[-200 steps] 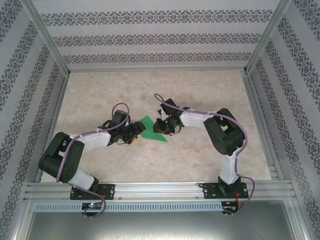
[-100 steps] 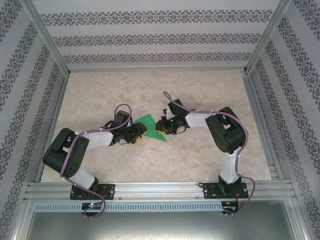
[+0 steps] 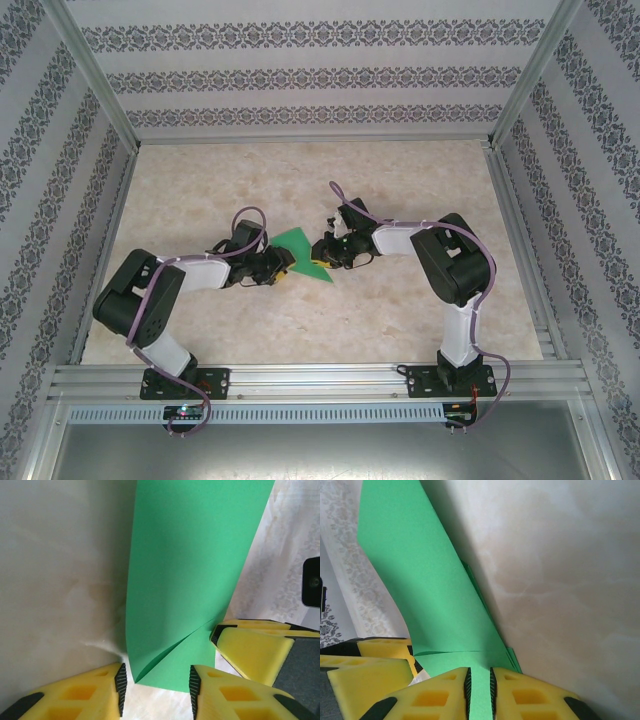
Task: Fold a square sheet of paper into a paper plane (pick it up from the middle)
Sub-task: Fold the wing for the fifth time at the center of the table.
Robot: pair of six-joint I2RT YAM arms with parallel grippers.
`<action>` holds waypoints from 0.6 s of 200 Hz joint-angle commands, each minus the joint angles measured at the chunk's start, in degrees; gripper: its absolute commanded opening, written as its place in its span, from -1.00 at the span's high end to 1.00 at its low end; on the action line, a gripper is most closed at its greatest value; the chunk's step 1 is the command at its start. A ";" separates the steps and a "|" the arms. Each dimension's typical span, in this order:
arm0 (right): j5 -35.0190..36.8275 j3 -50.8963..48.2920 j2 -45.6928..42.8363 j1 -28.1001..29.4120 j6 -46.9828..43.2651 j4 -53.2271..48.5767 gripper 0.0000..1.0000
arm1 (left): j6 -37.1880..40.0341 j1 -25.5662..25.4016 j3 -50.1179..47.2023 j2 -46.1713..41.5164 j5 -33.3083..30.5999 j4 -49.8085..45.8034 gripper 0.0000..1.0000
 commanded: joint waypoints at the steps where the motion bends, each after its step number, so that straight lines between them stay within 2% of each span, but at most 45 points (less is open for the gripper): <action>1: -0.13 -1.14 1.32 -0.46 0.70 -0.01 0.61 | 1.21 -0.72 2.38 1.47 0.75 1.61 0.21; 27: -0.29 -1.16 1.22 -0.48 0.68 0.05 0.61 | 1.86 -0.73 3.85 2.89 0.94 1.37 0.24; 71: -0.67 -1.21 1.03 -0.57 -0.80 0.40 0.60 | 1.12 -0.62 4.33 3.35 1.75 3.71 0.41; 120: -0.78 -0.20 -0.60 -0.56 -5.29 0.14 0.44 | -0.71 -0.65 1.96 1.45 1.28 7.07 0.47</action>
